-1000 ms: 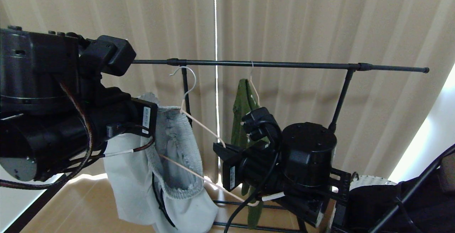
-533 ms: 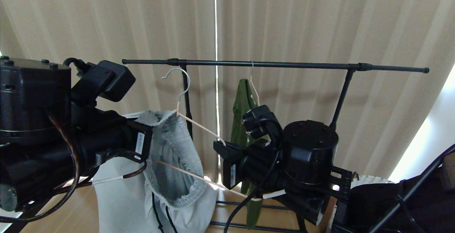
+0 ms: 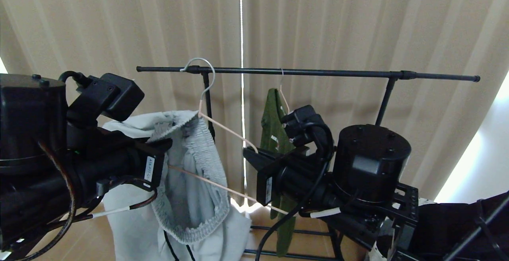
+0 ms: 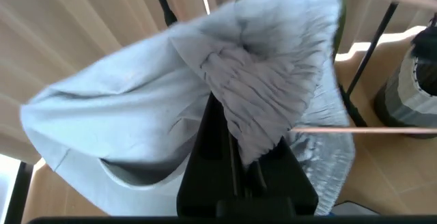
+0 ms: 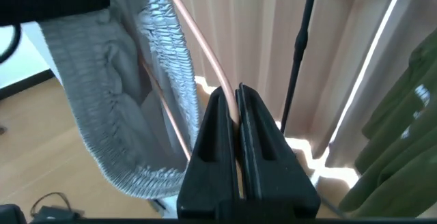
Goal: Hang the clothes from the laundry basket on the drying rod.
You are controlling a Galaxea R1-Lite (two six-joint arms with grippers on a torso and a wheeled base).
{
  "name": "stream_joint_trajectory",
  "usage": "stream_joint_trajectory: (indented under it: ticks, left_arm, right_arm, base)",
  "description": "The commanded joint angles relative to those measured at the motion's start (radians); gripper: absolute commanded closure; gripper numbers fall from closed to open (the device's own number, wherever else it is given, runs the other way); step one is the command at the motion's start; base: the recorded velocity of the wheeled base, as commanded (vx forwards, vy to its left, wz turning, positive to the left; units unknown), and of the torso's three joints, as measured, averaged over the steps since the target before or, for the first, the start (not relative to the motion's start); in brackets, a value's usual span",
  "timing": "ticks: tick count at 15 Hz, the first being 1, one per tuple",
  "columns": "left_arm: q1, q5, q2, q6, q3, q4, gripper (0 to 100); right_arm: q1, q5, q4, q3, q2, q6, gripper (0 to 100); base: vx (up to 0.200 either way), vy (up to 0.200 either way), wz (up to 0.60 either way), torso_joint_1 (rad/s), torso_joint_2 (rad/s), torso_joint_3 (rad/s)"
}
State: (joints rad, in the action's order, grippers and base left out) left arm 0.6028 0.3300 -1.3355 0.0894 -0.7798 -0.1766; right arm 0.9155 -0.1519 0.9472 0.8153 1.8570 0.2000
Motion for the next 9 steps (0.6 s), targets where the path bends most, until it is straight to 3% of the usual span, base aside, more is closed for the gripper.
stream_joint_trajectory:
  ticks: [1,4,7,9]
  left_arm:
    - [0.005,0.001,0.003,0.001,0.001,0.0,0]
    - [0.009,-0.011,0.047,0.01,0.02,-0.001,0]
    - [0.008,-0.146,0.164,0.084,0.113,-0.003,0]
    - [0.005,-0.167,0.214,0.119,0.139,-0.003,0]
  right_arm:
    - [0.002,0.0,0.001,0.002,-0.025,-0.004,100]
    - [0.0,0.0,0.001,0.002,-0.039,-0.021,100]
    - [-0.024,-0.001,0.001,-0.002,-0.065,-0.022,100]
    - [-0.043,0.0,-0.001,-0.004,-0.078,-0.028,100]
  base:
    - [0.0,0.0,0.0,0.0,0.0,0.0]
    - [0.0,0.0,0.0,0.0,0.0,0.0]
    - [0.0,0.0,0.0,0.0,0.0,0.0]
    - [0.0,0.0,0.0,0.0,0.0,0.0]
